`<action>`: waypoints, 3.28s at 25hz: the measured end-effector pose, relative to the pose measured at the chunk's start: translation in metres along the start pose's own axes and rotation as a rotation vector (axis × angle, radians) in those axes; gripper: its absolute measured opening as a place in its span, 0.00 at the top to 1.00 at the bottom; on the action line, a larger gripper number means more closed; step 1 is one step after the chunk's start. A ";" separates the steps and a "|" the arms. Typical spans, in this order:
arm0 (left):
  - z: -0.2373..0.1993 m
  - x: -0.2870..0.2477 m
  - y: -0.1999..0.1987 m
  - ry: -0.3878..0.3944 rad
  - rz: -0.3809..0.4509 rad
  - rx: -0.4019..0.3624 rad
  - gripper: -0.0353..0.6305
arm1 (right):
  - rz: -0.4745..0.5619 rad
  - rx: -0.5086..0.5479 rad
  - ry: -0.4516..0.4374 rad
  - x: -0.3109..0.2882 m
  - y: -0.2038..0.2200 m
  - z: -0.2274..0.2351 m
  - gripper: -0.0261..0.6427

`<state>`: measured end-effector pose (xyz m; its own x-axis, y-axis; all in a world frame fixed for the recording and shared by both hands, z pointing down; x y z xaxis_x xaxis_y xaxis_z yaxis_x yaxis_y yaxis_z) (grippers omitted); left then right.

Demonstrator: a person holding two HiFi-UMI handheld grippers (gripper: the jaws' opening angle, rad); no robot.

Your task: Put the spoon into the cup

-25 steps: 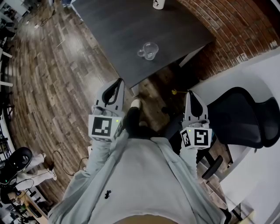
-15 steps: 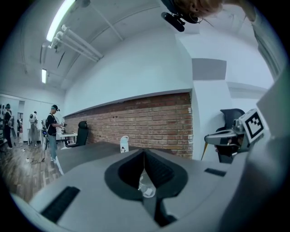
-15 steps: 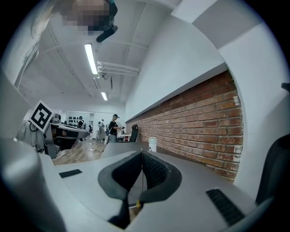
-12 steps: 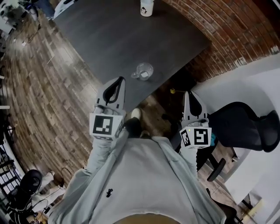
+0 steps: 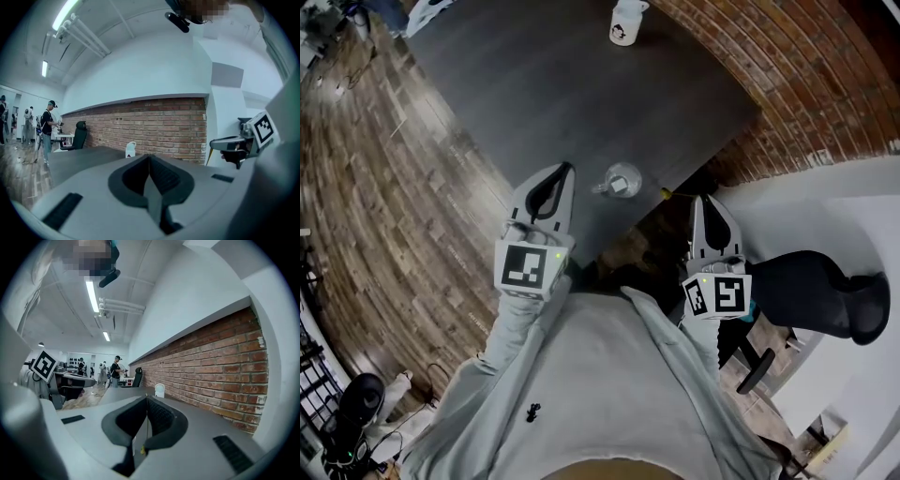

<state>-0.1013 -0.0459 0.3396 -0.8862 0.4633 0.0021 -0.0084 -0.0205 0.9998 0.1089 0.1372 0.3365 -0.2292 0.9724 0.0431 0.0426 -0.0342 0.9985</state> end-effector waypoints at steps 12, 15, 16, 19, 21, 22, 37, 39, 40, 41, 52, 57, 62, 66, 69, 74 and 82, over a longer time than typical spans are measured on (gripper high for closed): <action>-0.020 -0.025 0.010 -0.111 -0.025 0.027 0.91 | -0.027 -0.026 -0.140 -0.067 0.007 0.014 0.93; -0.020 -0.028 0.009 -0.193 -0.032 0.036 0.91 | -0.026 -0.042 -0.216 -0.090 0.009 0.024 0.93; -0.019 -0.030 0.009 -0.224 -0.034 0.043 0.91 | -0.025 -0.049 -0.243 -0.099 0.010 0.028 0.93; -0.015 -0.040 0.008 -0.289 -0.032 0.015 0.91 | -0.016 -0.064 -0.325 -0.124 0.011 0.041 0.93; -0.013 -0.046 0.007 -0.331 -0.030 0.003 0.91 | -0.006 -0.074 -0.377 -0.137 0.011 0.048 0.93; -0.012 -0.048 0.006 -0.356 -0.030 0.001 0.91 | -0.001 -0.081 -0.404 -0.143 0.010 0.050 0.93; 0.005 -0.051 -0.006 -0.557 -0.033 -0.024 0.91 | 0.028 -0.142 -0.625 -0.177 0.004 0.061 0.93; 0.004 -0.050 -0.008 -0.560 -0.028 -0.025 0.91 | 0.027 -0.147 -0.627 -0.177 0.004 0.059 0.93; 0.004 -0.049 -0.008 -0.558 -0.026 -0.025 0.91 | 0.026 -0.148 -0.629 -0.176 0.003 0.058 0.93; 0.005 -0.049 -0.007 -0.556 -0.025 -0.025 0.91 | 0.026 -0.149 -0.630 -0.176 0.003 0.058 0.93; 0.009 -0.036 0.003 -0.563 -0.038 -0.001 0.91 | 0.005 -0.234 -0.663 -0.167 0.002 0.045 0.93; 0.012 -0.033 0.013 -0.546 -0.062 0.019 0.91 | -0.044 -0.276 -0.697 -0.159 0.012 0.036 0.93; 0.014 -0.032 0.022 -0.530 -0.076 0.045 0.91 | -0.102 -0.301 -0.728 -0.151 0.027 0.025 0.93; 0.017 -0.032 0.028 -0.515 -0.078 0.050 0.91 | -0.157 -0.312 -0.744 -0.143 0.044 0.016 0.93; 0.019 -0.030 0.031 -0.499 -0.081 0.050 0.91 | -0.184 -0.311 -0.753 -0.139 0.053 0.010 0.93; 0.022 -0.028 0.036 -0.481 -0.093 0.054 0.91 | -0.232 -0.298 -0.758 -0.138 0.070 0.006 0.93; 0.026 -0.031 0.039 -0.489 -0.104 0.108 0.91 | -0.281 -0.301 -0.705 -0.139 0.100 0.005 0.93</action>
<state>-0.0622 -0.0383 0.3792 -0.5623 0.8191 -0.1131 -0.0137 0.1275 0.9917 0.1503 -0.0006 0.4306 0.4772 0.8674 -0.1409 -0.2120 0.2692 0.9395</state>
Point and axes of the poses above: the fingertips, and each gripper's own axes: x backward along the fingers, z to its right, y out of its underside, the point moved 8 cm from there along x, backward along the fingers, and after that the axes turned 9 degrees about z, right-handed, at the moved point
